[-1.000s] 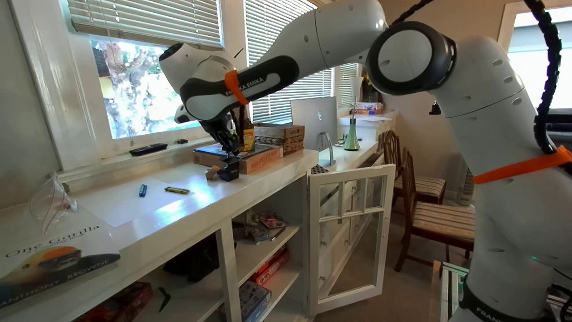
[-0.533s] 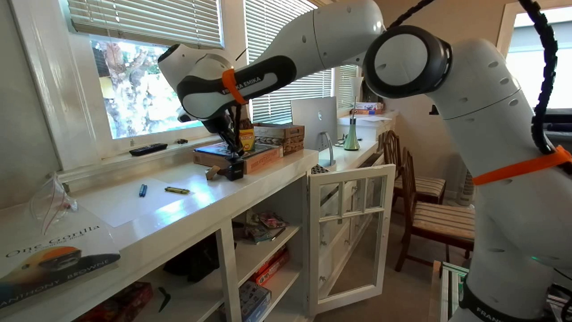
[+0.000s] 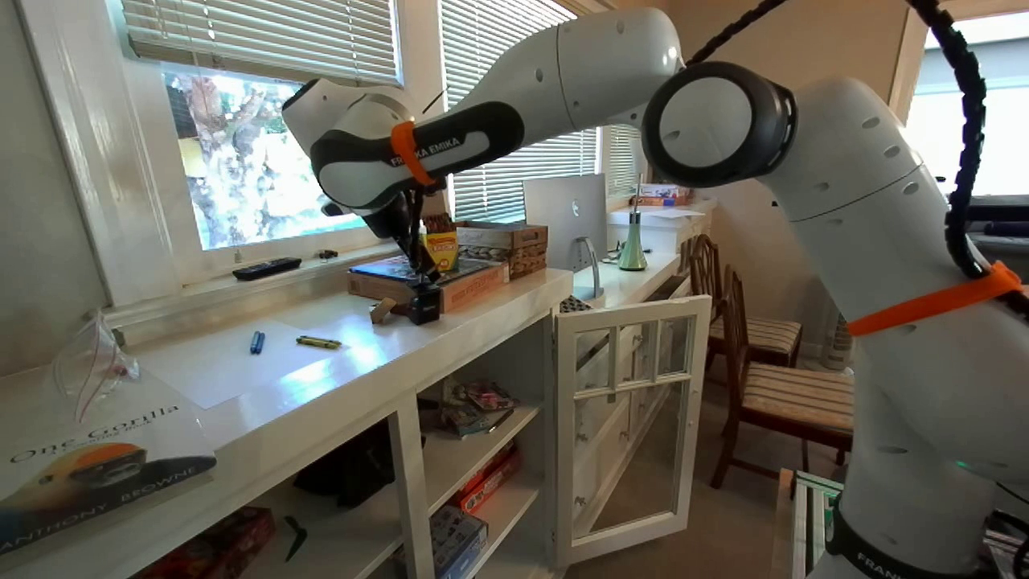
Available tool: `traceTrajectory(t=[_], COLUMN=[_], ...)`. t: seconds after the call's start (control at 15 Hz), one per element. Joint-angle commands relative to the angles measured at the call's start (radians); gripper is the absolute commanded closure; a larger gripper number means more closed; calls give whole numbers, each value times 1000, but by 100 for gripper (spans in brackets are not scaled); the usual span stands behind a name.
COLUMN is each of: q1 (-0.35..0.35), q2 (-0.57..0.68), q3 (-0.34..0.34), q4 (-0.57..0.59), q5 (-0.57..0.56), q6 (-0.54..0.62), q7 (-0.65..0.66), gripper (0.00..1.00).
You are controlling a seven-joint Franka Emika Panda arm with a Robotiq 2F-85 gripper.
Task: Turn the black object to the right continuously
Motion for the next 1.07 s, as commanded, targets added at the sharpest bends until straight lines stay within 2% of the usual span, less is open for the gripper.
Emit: traceTrajectory(t=[0.0,0.07,0.2,0.47,0.53,0.6,0.67,1.0], q1=[-1,-1,-1,-1,-1,0,0,-4], q2=[47,50,58,72,74,77,81,103], q3=[6,5,3,-2,-4,-7,-8,-5], q4=[58,63,77,104,109,115,121,122], q5=[66,74,93,119,122,124,127,141], q6=[-55,-61,-73,-90,-93,-96,-100,-70], q7=[48,58,82,122,132,144,154,225], gripper=[83,69,81,81,67,40,36,0])
